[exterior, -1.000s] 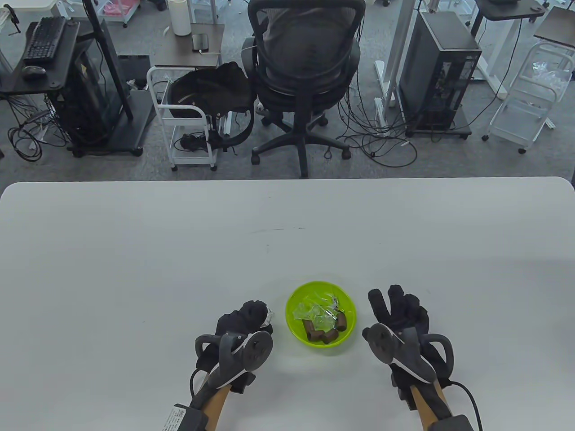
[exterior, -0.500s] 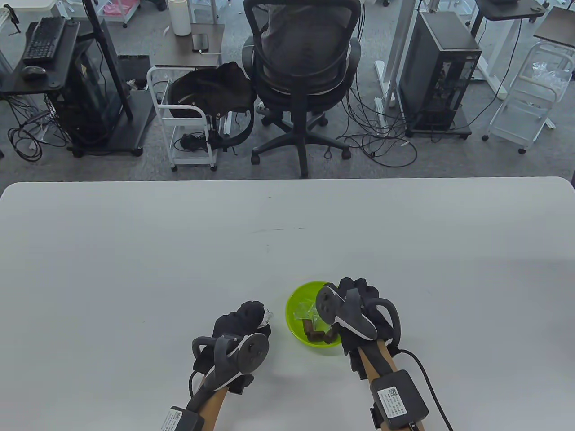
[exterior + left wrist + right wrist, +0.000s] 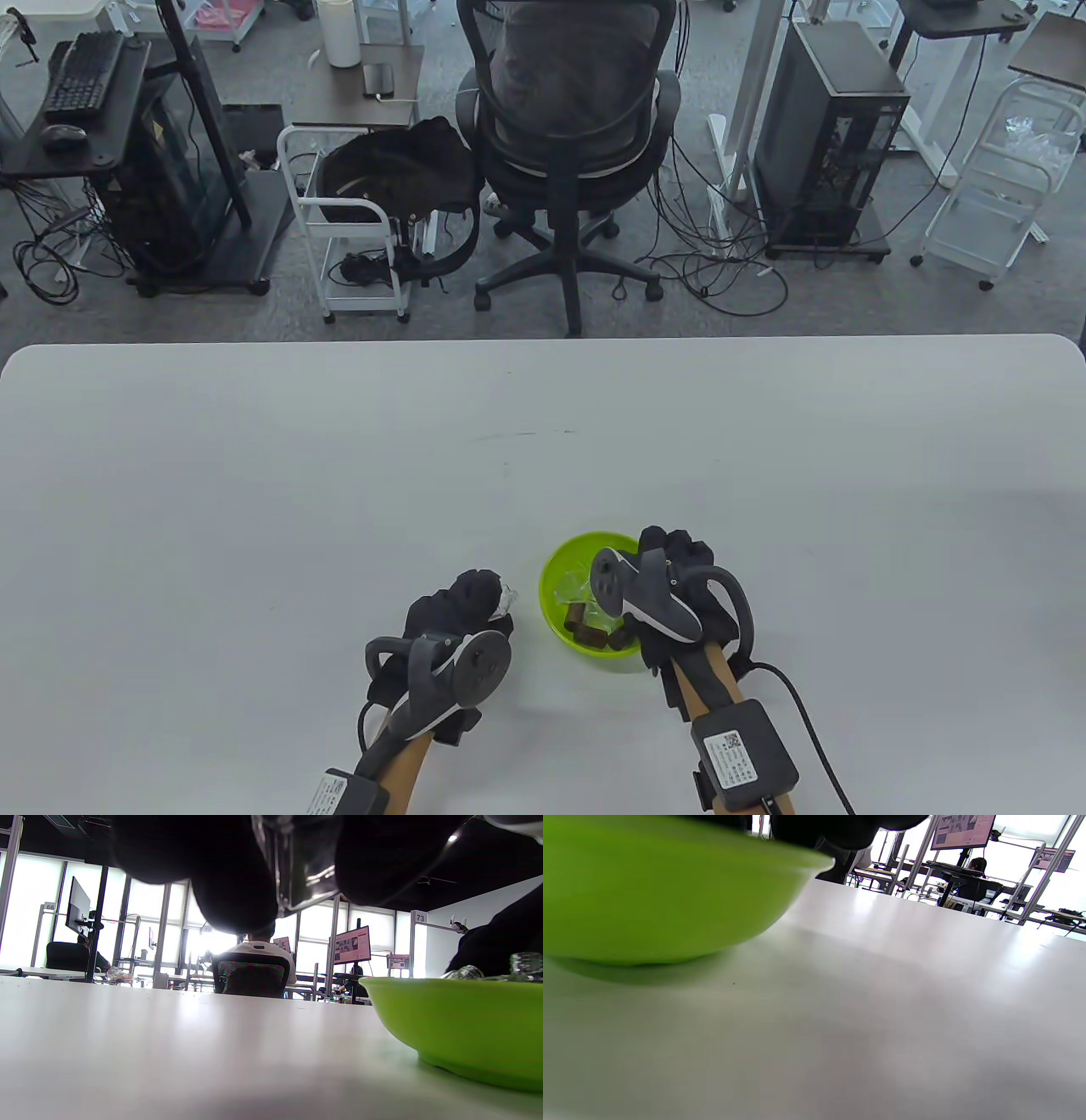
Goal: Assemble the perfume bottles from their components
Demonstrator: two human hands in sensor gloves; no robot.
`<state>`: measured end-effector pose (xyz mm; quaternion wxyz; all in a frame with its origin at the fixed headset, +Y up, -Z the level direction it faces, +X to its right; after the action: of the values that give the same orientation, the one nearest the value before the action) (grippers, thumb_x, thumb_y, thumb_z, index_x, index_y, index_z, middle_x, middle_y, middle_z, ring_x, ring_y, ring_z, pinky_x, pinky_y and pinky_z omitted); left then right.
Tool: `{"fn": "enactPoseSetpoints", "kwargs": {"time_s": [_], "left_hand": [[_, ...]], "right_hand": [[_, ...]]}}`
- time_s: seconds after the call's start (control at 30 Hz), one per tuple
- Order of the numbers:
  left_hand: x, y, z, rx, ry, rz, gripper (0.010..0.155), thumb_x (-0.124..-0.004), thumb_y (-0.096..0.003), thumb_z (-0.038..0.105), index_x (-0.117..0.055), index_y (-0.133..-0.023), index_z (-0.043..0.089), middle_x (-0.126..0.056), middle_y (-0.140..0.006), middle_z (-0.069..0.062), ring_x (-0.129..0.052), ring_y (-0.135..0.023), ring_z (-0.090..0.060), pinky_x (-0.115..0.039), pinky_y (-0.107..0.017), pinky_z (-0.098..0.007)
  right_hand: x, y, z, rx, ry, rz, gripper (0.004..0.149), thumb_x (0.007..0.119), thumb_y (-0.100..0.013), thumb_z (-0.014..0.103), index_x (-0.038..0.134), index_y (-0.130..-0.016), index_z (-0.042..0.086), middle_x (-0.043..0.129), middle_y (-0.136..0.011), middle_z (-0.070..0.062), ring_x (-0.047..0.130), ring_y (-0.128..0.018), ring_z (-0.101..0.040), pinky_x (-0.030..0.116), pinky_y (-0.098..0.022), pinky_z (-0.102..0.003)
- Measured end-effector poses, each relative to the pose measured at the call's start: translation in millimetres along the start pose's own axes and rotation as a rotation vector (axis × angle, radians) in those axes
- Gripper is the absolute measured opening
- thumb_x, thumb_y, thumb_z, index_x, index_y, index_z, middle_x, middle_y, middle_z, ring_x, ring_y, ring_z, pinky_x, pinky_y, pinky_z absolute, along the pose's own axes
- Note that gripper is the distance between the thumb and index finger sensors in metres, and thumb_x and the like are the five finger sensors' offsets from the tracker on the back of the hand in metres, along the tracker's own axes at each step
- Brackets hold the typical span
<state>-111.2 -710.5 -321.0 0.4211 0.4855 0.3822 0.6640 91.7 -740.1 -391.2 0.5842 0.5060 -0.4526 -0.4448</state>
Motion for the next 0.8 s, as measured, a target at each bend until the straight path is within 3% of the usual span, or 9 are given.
{"fn": "enactPoseSetpoints", "kwargs": {"time_s": [0.3, 0.5, 0.67, 0.8], "left_hand": [[-0.5, 0.0, 1.5, -0.002, 0.005, 0.004, 0.056, -0.083, -0.0480, 0.052, -0.059, -0.092, 0.025, -0.088, -0.090, -0.006, -0.102, -0.057, -0.017, -0.084, -0.055, -0.034], [-0.7, 0.2, 1.9, -0.002, 0.001, 0.002, 0.056, -0.083, -0.0479, 0.052, -0.059, -0.092, 0.025, -0.088, -0.089, -0.006, -0.102, -0.057, -0.017, -0.084, -0.054, -0.034], [-1.0, 0.0, 2.9, -0.003, -0.003, 0.002, 0.056, -0.083, -0.0478, 0.052, -0.059, -0.092, 0.025, -0.088, -0.089, -0.006, -0.102, -0.057, -0.017, -0.084, -0.054, -0.034], [-1.6, 0.0, 4.3, -0.008, -0.010, -0.001, 0.056, -0.083, -0.0479, 0.052, -0.059, -0.092, 0.025, -0.088, -0.089, -0.006, -0.102, -0.057, -0.017, -0.084, -0.054, -0.034]], "right_hand": [[1.2, 2.1, -1.4, -0.028, -0.054, -0.015, 0.041, 0.069, -0.057, 0.037, 0.072, -0.097, 0.030, 0.054, -0.113, -0.015, 0.058, -0.097, -0.035, 0.047, -0.080, -0.065], [-7.6, 9.8, -2.6, -0.076, -0.035, 0.006, 0.052, 0.071, -0.058, 0.037, 0.064, -0.108, 0.026, 0.052, -0.117, -0.016, 0.058, -0.100, -0.037, 0.046, -0.079, -0.068], [-9.2, 15.6, 2.7, -0.104, 0.098, -0.018, 0.051, 0.076, -0.055, 0.039, 0.068, -0.104, 0.032, 0.062, -0.117, -0.004, 0.063, -0.098, -0.032, 0.048, -0.079, -0.068], [-4.8, 14.5, 8.9, -0.109, 0.107, -0.015, 0.048, 0.075, -0.056, 0.039, 0.068, -0.103, 0.034, 0.077, -0.108, 0.002, 0.071, -0.094, -0.027, 0.050, -0.079, -0.066]]}}
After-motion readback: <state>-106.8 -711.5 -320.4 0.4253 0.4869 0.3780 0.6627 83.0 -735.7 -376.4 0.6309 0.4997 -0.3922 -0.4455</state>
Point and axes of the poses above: the tracker on the back of each hand, its own z axis roughly to the thumb side, its own y axis roughly from the fingertips to the wrist, x = y × z, the point moved 4 cm from there along -y, roughly from the wrist to the fingertips
